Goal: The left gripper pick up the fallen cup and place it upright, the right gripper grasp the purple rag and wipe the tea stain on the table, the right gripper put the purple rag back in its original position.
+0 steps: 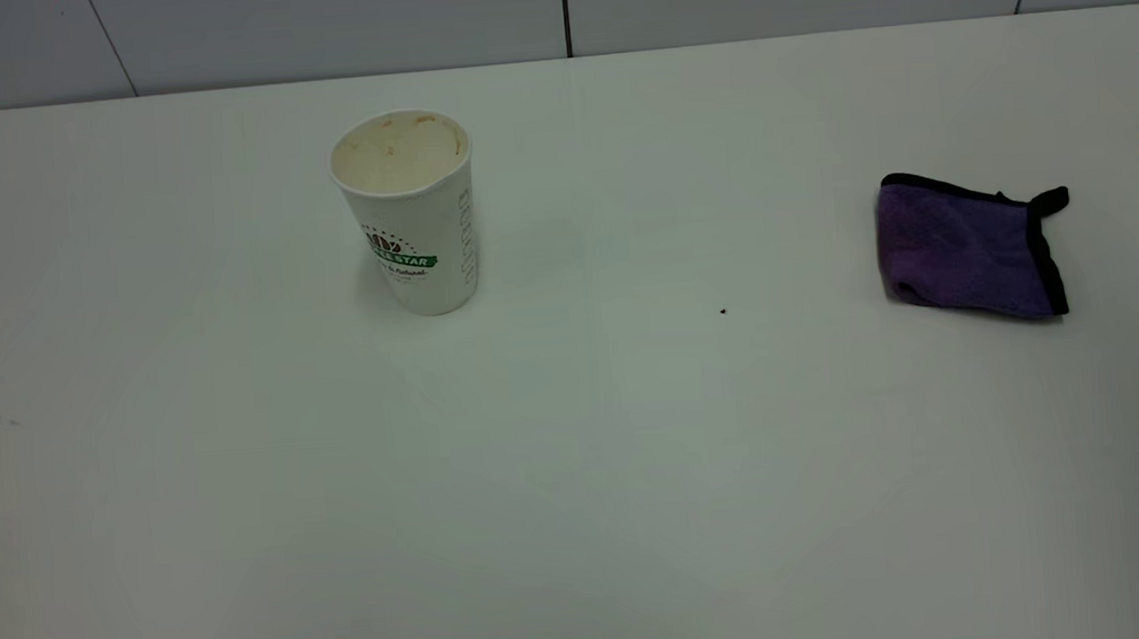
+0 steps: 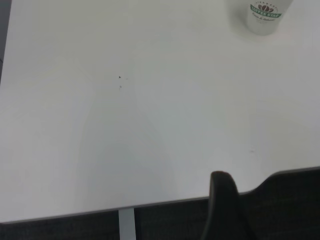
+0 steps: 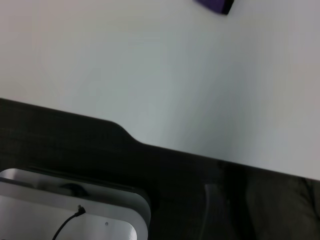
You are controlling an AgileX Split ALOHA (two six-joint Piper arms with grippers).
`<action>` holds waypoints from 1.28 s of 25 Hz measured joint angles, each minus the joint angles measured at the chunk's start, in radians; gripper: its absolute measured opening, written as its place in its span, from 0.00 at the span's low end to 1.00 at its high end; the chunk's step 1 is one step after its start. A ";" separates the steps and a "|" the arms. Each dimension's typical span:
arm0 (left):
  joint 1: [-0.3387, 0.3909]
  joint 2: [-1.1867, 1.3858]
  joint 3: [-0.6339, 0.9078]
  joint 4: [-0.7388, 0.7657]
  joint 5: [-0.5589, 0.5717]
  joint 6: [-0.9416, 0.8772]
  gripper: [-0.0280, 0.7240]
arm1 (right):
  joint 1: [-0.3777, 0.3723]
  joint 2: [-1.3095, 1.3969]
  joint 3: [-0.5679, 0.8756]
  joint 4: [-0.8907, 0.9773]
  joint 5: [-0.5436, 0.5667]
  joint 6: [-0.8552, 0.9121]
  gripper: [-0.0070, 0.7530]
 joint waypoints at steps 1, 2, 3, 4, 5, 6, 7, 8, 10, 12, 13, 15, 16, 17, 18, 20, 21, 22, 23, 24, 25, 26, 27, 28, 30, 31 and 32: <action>0.000 0.000 0.000 0.000 0.000 0.000 0.70 | 0.000 -0.065 0.051 -0.002 -0.003 0.004 0.72; 0.000 0.000 0.000 0.000 0.000 0.000 0.70 | 0.000 -0.114 0.093 -0.002 -0.007 0.007 0.72; 0.000 0.000 0.000 0.000 0.000 0.000 0.70 | 0.000 -0.164 0.141 -0.003 -0.012 0.007 0.72; 0.000 0.000 0.000 0.000 0.000 0.000 0.70 | 0.000 -0.225 0.187 -0.003 -0.015 0.008 0.72; 0.000 0.000 0.000 0.000 0.000 0.000 0.70 | 0.000 -0.284 0.228 -0.003 -0.018 0.009 0.72; 0.000 0.000 0.000 0.000 0.000 0.000 0.70 | 0.000 -0.343 0.260 -0.003 -0.019 0.011 0.72; 0.000 0.000 0.000 0.000 0.000 0.000 0.70 | 0.000 -0.400 0.295 -0.003 -0.021 0.017 0.72; 0.000 0.000 0.000 0.000 0.000 0.000 0.70 | 0.000 -0.447 0.325 -0.003 -0.020 0.025 0.72; 0.000 0.000 0.000 0.000 0.000 0.000 0.70 | 0.000 -0.548 0.345 -0.005 -0.018 0.046 0.72; 0.000 0.000 0.000 0.000 0.000 0.000 0.70 | 0.000 -0.627 0.347 -0.008 -0.025 0.070 0.72; 0.000 0.000 0.000 0.000 0.000 0.000 0.70 | 0.000 -0.664 0.349 -0.013 -0.036 0.076 0.72; 0.000 0.000 0.000 0.000 0.000 0.000 0.70 | 0.000 -0.721 0.366 -0.029 -0.076 0.080 0.72; 0.000 0.000 0.000 0.000 0.000 0.000 0.70 | 0.000 -0.737 0.376 -0.038 -0.093 0.083 0.72; 0.000 0.000 0.000 0.000 0.000 0.000 0.70 | 0.000 -0.746 0.383 -0.045 -0.098 0.086 0.72; 0.000 0.000 0.000 0.000 0.000 0.000 0.70 | 0.000 -0.750 0.385 -0.047 -0.098 0.087 0.72; 0.000 0.000 0.000 0.000 0.000 0.000 0.70 | 0.000 -0.750 0.387 -0.048 -0.104 0.089 0.72; 0.000 0.000 0.000 0.000 0.000 0.000 0.70 | 0.000 -0.750 0.387 -0.048 -0.106 0.089 0.72; 0.000 0.000 0.000 0.000 0.000 0.000 0.70 | 0.000 -0.750 0.387 -0.048 -0.106 0.089 0.72; 0.000 0.000 0.000 0.000 0.000 0.000 0.70 | 0.000 -0.750 0.387 -0.048 -0.106 0.089 0.72; 0.000 0.000 0.000 0.000 0.000 0.000 0.70 | 0.000 -0.750 0.387 -0.048 -0.106 0.089 0.72; 0.000 0.000 0.000 0.000 0.000 0.000 0.70 | 0.000 -0.750 0.387 -0.048 -0.106 0.089 0.72; 0.000 0.000 0.000 0.000 0.000 0.000 0.70 | 0.000 -0.750 0.387 -0.048 -0.107 0.089 0.72; 0.000 0.000 0.000 0.000 0.000 0.000 0.70 | 0.000 -0.750 0.387 -0.048 -0.107 0.089 0.72; 0.000 0.000 0.000 0.000 0.000 0.000 0.70 | 0.000 -0.750 0.387 -0.048 -0.107 0.089 0.72; 0.000 0.000 0.000 0.000 0.000 0.000 0.70 | 0.000 -0.750 0.387 -0.048 -0.107 0.089 0.72; 0.000 0.000 0.000 0.000 0.000 0.000 0.70 | 0.000 -0.750 0.387 -0.048 -0.107 0.089 0.72; 0.000 0.000 0.000 0.000 0.000 0.000 0.70 | 0.000 -0.751 0.387 -0.048 -0.107 0.089 0.72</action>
